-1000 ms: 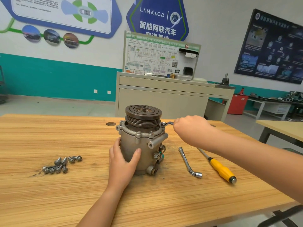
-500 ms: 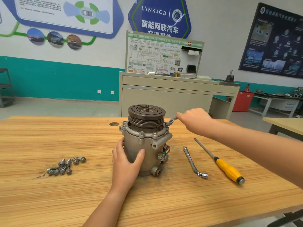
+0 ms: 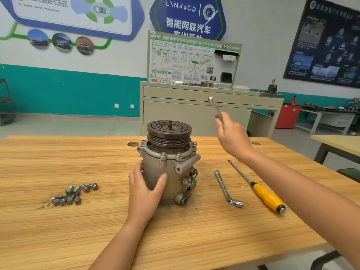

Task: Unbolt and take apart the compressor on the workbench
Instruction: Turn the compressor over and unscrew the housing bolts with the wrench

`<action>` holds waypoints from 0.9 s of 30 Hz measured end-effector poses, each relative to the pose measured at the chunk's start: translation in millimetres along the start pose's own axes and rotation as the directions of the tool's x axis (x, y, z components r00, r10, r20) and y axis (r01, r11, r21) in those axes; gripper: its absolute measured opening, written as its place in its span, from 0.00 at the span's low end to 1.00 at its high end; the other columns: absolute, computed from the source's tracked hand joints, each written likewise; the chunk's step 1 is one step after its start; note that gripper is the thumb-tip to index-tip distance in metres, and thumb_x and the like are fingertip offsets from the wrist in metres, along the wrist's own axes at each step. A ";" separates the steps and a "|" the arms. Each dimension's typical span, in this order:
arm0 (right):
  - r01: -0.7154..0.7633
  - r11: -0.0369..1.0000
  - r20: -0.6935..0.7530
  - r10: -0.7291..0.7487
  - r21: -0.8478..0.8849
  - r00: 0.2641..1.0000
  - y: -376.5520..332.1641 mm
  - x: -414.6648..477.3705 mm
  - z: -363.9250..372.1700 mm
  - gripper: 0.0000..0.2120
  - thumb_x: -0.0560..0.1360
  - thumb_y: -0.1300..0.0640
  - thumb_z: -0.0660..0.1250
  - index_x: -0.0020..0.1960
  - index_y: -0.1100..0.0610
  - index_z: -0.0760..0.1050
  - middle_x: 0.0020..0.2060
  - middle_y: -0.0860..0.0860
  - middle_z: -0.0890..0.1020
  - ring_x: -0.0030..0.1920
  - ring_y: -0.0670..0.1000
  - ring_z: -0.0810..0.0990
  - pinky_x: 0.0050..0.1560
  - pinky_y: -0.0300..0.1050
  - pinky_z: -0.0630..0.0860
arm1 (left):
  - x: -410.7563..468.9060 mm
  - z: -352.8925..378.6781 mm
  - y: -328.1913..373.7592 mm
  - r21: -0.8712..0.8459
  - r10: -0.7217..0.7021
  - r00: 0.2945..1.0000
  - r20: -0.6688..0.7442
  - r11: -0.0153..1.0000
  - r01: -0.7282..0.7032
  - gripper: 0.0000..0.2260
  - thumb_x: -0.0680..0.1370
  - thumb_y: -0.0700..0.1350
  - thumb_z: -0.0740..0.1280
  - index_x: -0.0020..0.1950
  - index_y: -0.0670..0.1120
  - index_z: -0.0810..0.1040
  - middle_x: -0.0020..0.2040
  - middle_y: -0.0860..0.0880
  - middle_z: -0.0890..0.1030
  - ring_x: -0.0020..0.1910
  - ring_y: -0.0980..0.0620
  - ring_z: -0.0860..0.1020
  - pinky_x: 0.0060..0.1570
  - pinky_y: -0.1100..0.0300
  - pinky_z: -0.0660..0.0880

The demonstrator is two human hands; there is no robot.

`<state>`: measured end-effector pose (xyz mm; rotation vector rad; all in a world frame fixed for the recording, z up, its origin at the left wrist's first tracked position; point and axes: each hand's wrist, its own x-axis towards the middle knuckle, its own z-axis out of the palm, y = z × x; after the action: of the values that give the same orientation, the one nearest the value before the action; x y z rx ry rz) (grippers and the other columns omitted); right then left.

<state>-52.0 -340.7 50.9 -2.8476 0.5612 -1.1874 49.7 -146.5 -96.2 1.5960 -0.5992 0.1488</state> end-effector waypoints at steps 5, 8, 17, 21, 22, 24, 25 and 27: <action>0.083 0.981 0.248 -0.037 -0.177 0.968 -13.8 -33.1 -27.7 0.13 0.81 0.53 0.52 0.61 0.56 0.69 0.31 0.49 0.72 0.32 0.52 0.72 0.27 0.43 0.62 | -0.4 -0.3 -0.5 -0.009 -0.009 1.000 -0.002 1.000 0.009 0.33 0.73 0.52 0.70 0.74 0.51 0.59 0.63 0.56 0.63 0.67 0.53 0.66 0.63 0.59 0.64; 0.129 0.940 0.331 -0.018 -0.316 0.943 -24.2 -42.1 -32.8 0.11 0.81 0.55 0.52 0.60 0.55 0.69 0.33 0.49 0.70 0.35 0.52 0.72 0.30 0.43 0.64 | -1.3 -0.9 1.0 -0.007 -0.009 1.000 -0.002 1.000 0.009 0.32 0.73 0.52 0.70 0.73 0.51 0.60 0.63 0.56 0.63 0.67 0.53 0.66 0.63 0.58 0.64; 0.310 0.805 0.427 -0.079 -0.505 0.901 -45.7 -29.0 -35.8 0.13 0.77 0.64 0.56 0.60 0.58 0.69 0.30 0.49 0.63 0.35 0.52 0.69 0.32 0.43 0.66 | -1.5 -2.5 2.4 -0.023 -0.008 1.000 0.005 1.000 0.008 0.30 0.74 0.50 0.69 0.73 0.51 0.61 0.62 0.55 0.64 0.66 0.52 0.66 0.65 0.55 0.65; 0.368 0.762 0.487 -0.079 -0.533 0.870 -51.8 -28.2 -41.7 0.13 0.77 0.65 0.57 0.60 0.59 0.69 0.28 0.49 0.62 0.35 0.51 0.69 0.31 0.43 0.66 | -1.2 -1.6 3.0 -0.014 -0.006 1.000 0.004 1.000 0.006 0.31 0.74 0.50 0.70 0.73 0.50 0.61 0.63 0.55 0.63 0.66 0.52 0.66 0.63 0.58 0.64; 0.379 0.750 0.499 -0.076 -0.542 0.863 -52.5 -28.7 -43.4 0.13 0.77 0.65 0.57 0.60 0.59 0.69 0.28 0.49 0.62 0.34 0.51 0.68 0.29 0.42 0.65 | -1.0 -1.3 3.0 -0.012 -0.006 1.000 0.003 1.000 0.006 0.31 0.74 0.50 0.70 0.73 0.50 0.60 0.63 0.55 0.63 0.66 0.52 0.66 0.62 0.58 0.64; 0.387 0.735 0.513 -0.063 -0.557 0.856 -53.8 -28.9 -46.6 0.13 0.77 0.65 0.57 0.60 0.58 0.69 0.28 0.49 0.62 0.32 0.50 0.66 0.25 0.40 0.60 | -0.9 -1.0 2.4 -0.009 -0.006 1.000 0.000 1.000 0.006 0.31 0.74 0.50 0.70 0.73 0.50 0.60 0.63 0.54 0.63 0.66 0.52 0.66 0.62 0.59 0.63; 0.388 0.731 0.516 -0.056 -0.562 0.854 -54.4 -28.1 -47.2 0.12 0.77 0.65 0.57 0.59 0.58 0.70 0.29 0.49 0.62 0.31 0.50 0.66 0.25 0.40 0.60 | -1.0 -1.0 2.2 -0.007 -0.006 1.000 -0.001 1.000 0.006 0.31 0.74 0.50 0.70 0.73 0.49 0.61 0.63 0.54 0.64 0.66 0.51 0.66 0.61 0.60 0.63; 0.389 0.725 0.527 -0.042 -0.569 0.849 -56.2 -25.1 -46.9 0.12 0.77 0.65 0.57 0.58 0.58 0.71 0.29 0.49 0.63 0.33 0.51 0.68 0.28 0.41 0.63 | -1.6 -1.0 2.7 -0.005 -0.009 1.000 -0.001 1.000 0.009 0.31 0.74 0.50 0.70 0.73 0.50 0.60 0.63 0.54 0.63 0.66 0.52 0.66 0.61 0.60 0.63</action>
<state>-82.5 -273.8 75.1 -3.7108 0.7314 -0.2069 47.4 -145.1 -94.3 1.5935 -0.5913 0.1410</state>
